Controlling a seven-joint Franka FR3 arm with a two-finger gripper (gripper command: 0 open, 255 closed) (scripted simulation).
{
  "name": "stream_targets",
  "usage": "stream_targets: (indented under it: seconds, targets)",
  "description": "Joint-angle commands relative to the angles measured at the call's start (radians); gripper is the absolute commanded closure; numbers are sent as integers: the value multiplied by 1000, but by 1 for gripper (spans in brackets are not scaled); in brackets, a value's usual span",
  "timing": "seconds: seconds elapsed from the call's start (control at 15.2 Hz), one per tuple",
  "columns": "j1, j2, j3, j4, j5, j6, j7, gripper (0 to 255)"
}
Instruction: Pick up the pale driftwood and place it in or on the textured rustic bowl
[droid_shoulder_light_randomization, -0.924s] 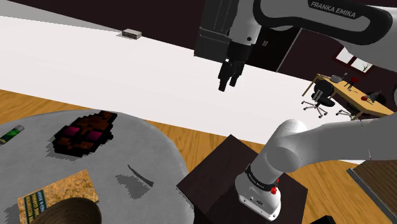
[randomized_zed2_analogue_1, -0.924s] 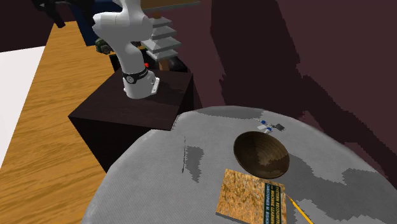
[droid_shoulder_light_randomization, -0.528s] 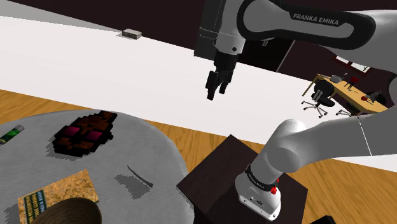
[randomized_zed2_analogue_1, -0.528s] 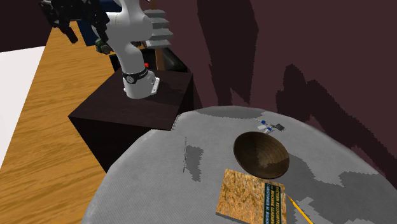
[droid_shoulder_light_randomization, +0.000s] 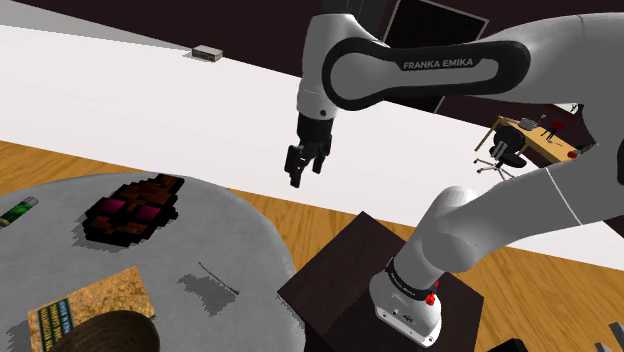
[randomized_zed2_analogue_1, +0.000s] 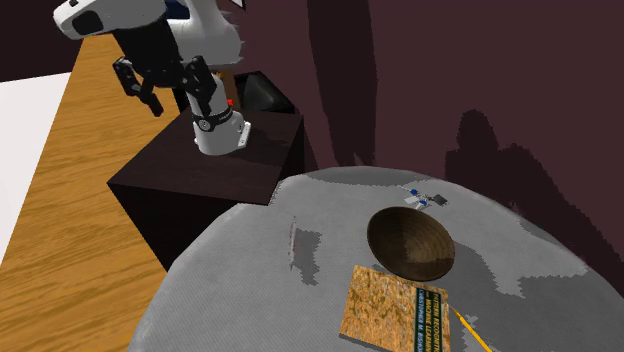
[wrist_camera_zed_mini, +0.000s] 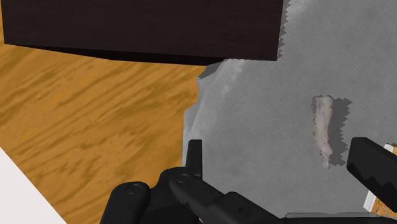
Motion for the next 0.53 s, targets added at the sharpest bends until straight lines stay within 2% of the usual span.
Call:
stream_targets:
  seconds: [0.0, 0.46]
  targets:
    - [8, 57, 32, -9, 7, 64, 22, 0]
    - [31, 297, 144, 29, -9, 250, 129, 0]
